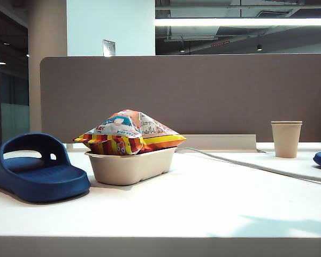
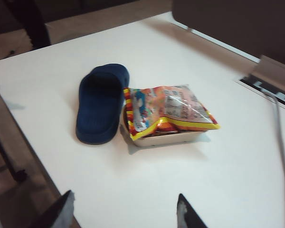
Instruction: Pick up a bag of chips and put them in the box.
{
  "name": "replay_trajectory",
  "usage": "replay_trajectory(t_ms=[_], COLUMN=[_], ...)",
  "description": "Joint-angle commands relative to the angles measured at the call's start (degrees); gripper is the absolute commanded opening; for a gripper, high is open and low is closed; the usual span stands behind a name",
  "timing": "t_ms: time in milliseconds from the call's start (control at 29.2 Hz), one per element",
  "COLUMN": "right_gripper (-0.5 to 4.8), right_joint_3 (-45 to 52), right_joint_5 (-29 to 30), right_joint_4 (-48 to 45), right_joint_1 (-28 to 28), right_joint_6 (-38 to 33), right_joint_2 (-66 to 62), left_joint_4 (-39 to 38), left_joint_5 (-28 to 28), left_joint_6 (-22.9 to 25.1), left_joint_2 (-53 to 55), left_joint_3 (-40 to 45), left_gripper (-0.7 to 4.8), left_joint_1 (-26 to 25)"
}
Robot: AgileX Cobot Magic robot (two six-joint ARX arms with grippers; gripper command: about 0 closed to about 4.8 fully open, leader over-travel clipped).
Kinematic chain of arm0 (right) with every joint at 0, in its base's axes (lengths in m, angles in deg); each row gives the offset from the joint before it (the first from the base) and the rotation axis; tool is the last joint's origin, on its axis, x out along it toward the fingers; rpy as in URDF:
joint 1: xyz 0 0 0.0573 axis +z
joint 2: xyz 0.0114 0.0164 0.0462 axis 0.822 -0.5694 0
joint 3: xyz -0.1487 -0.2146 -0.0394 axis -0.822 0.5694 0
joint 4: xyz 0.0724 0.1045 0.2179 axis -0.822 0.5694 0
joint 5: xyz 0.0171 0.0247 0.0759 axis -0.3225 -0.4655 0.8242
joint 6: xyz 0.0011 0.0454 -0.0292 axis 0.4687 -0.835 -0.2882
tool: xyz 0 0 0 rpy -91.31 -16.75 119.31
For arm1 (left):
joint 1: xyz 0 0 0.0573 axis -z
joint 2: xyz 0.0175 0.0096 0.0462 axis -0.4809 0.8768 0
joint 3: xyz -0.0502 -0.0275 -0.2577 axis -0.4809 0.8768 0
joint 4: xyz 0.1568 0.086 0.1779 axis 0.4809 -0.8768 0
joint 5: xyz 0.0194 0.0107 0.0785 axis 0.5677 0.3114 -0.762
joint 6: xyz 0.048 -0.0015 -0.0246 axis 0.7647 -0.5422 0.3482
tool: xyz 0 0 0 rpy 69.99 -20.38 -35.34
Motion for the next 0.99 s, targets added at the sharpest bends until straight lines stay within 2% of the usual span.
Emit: replay_trajectory(t_ms=[34, 240, 514, 754, 994], right_gripper=[2.72, 2.7, 2.68, 2.68, 2.68], right_joint_3=[2.7, 8.2, 13.0, 15.4, 18.4], right_joint_5=[2.1, 3.2, 6.0, 6.0, 6.4], right_joint_4=[-5.0, -12.9, -17.5, -19.3, -21.6], right_joint_1=[0.1, 0.1, 0.2, 0.2, 0.2], right_joint_6=[0.6, 0.6, 2.4, 2.5, 2.5], right_joint_2=[0.0, 0.1, 0.2, 0.1, -0.3], left_joint_4=[-2.5, -5.1, -4.5, -0.3, 8.4], left_joint_5=[-0.2, -1.3, -2.3, -3.6, -3.6], left_joint_6=[0.1, -0.4, -2.2, -2.7, -3.0], left_joint_2=[-1.9, -6.6, -15.1, -20.5, -20.2], left_joint_3=[0.0, 1.7, 9.0, 16.3, 21.9], left_gripper=[2.15, 2.15, 2.15, 2.15, 2.14], left_joint_1=[0.0, 0.0, 0.0, 0.0, 0.0])
